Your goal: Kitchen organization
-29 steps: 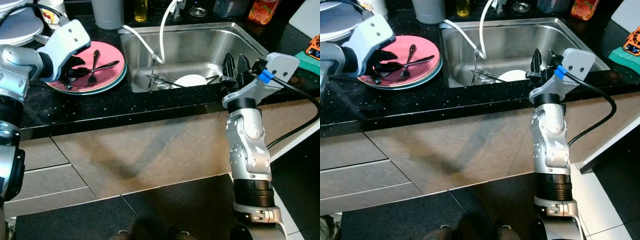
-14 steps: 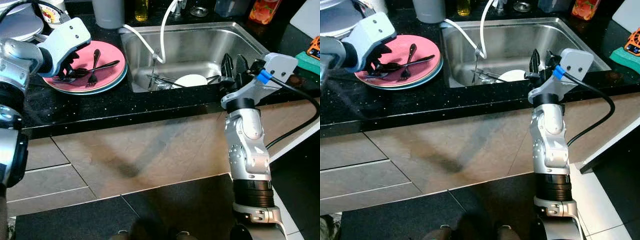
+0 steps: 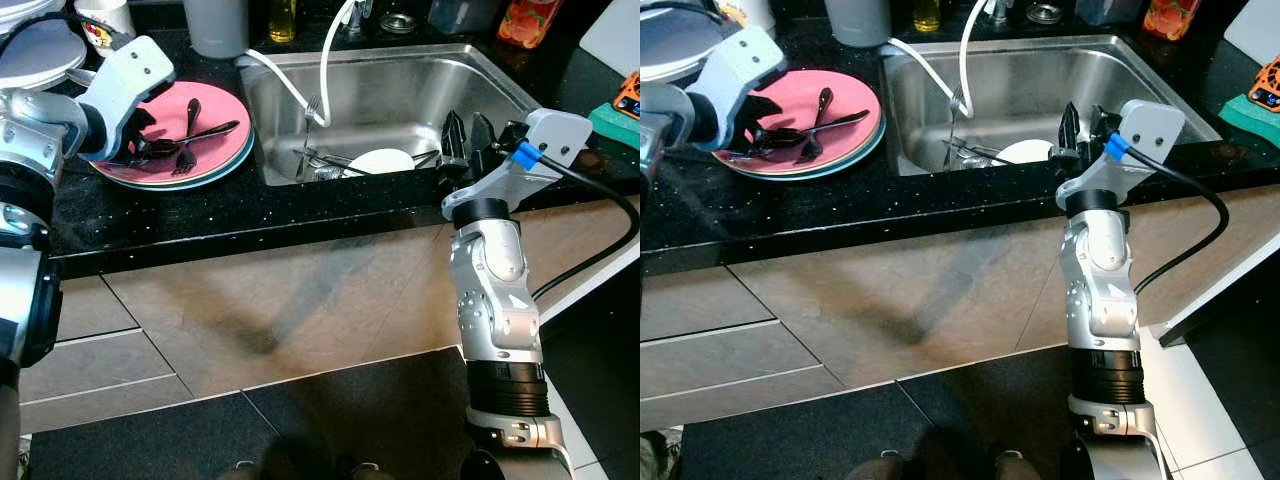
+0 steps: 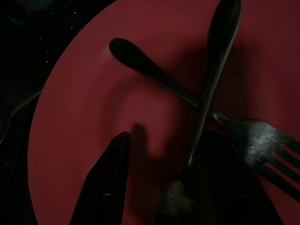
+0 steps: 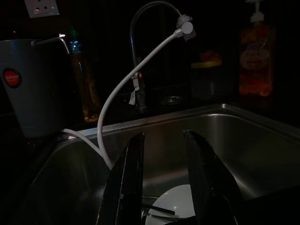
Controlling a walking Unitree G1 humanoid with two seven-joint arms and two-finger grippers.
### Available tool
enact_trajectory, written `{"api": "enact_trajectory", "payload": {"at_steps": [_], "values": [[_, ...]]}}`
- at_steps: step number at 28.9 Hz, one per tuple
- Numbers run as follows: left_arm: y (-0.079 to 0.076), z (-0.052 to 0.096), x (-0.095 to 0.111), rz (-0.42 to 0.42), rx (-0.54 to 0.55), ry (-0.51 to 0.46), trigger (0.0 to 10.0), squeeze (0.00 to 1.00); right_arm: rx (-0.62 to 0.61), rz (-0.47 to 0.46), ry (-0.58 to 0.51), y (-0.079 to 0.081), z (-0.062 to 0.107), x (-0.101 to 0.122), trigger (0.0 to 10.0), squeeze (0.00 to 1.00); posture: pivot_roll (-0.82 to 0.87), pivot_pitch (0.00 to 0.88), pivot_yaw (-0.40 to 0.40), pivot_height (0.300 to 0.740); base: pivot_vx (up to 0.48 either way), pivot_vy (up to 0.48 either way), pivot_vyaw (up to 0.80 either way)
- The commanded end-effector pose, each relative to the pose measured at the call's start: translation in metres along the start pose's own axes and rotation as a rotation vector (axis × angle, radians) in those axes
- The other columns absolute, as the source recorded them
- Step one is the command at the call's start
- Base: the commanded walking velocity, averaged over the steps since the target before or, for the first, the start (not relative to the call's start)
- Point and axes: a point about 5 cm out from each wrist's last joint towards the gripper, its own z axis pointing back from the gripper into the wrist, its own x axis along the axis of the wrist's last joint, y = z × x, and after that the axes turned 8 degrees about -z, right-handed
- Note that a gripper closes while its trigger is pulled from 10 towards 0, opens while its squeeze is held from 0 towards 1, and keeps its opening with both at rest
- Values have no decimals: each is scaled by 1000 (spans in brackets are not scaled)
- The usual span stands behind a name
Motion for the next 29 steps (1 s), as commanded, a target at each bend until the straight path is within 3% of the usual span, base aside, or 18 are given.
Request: {"api": "enact_trajectory", "payload": {"at_steps": [1, 2, 3, 10, 14, 15, 17, 19, 20, 21, 22, 24, 25, 27, 29], "values": [[-17, -10, -23, 56, -58, 83, 3412, 0, -10, -3, -4, -2, 3, 2, 10000, 0, 201, 190, -11, 740, 0, 0, 0], [-17, -10, -23, 56, -58, 83, 3412, 0, -10, -3, -4, -2, 3, 2, 10000, 0, 201, 190, -11, 740, 0, 0, 0], [-20, -12, -26, 66, -66, 93, 0, 0, -11, -1, -3, -2, 3, 2, 10000, 0, 200, 191, -15, 740, 0, 0, 0], [-23, -14, -28, 86, -71, 87, 0, 0, -10, 2, -1, -3, 3, 2, 10000, 0, 202, 188, -19, 740, 0, 0, 0], [-6, -8, 2, 154, 19, -74, 0, 0, -4, 0, -5, -2, 0, 3, 10000, 0, 204, 181, -21, 740, 0, 0, 0], [-6, -8, 2, 154, 19, -74, 0, 0, -4, 0, -5, -2, 0, 3, 10000, 0, 204, 181, -21, 740, 0, 0, 0], [6, -1, 23, 180, 78, -185, 0, 0, -4, 0, -5, -2, 0, 3, 10000, 0, 199, 178, -21, 740, 0, 0, 0], [9, 2, 30, 184, 95, -220, 0, 0, -4, 0, -5, -2, 0, 3, 10000, 0, 199, 178, -21, 740, 0, 0, 0], [15, 7, 52, 159, 138, -326, 10000, 0, -4, 0, -5, -3, 0, 3, 10000, 0, 202, 173, -27, 740, 0, 0, 0], [15, 7, 52, 159, 138, -326, 10000, 0, -4, 0, -5, -3, 0, 3, 10000, 0, 202, 173, -27, 740, 0, 0, 0], [18, 11, 73, 140, 175, -423, 10000, 0, -4, 0, -4, -3, 0, 2, 10000, 0, 205, 168, -33, 740, 0, 0, 0], [8, 9, 118, 158, 201, -627, 10000, 0, 4, -2, -4, -1, -1, 2, 10000, 0, 202, 160, -32, 740, 0, 0, 0], [8, 9, 118, 158, 201, -627, 10000, 0, 4, -2, -4, -1, -1, 2, 10000, 0, 202, 160, -32, 740, 0, 0, 0], [-21, -13, 147, 222, 166, -730, 10000, 0, 12, -4, -16, 2, -3, 4, 10000, 0, 182, 149, -22, 740, 0, 0, 0], [-47, -35, 157, 279, 188, -743, 10000, 0, 8, 0, -27, 1, -3, 7, 10000, 0, 163, 140, -11, 740, 0, 0, 0]]}}
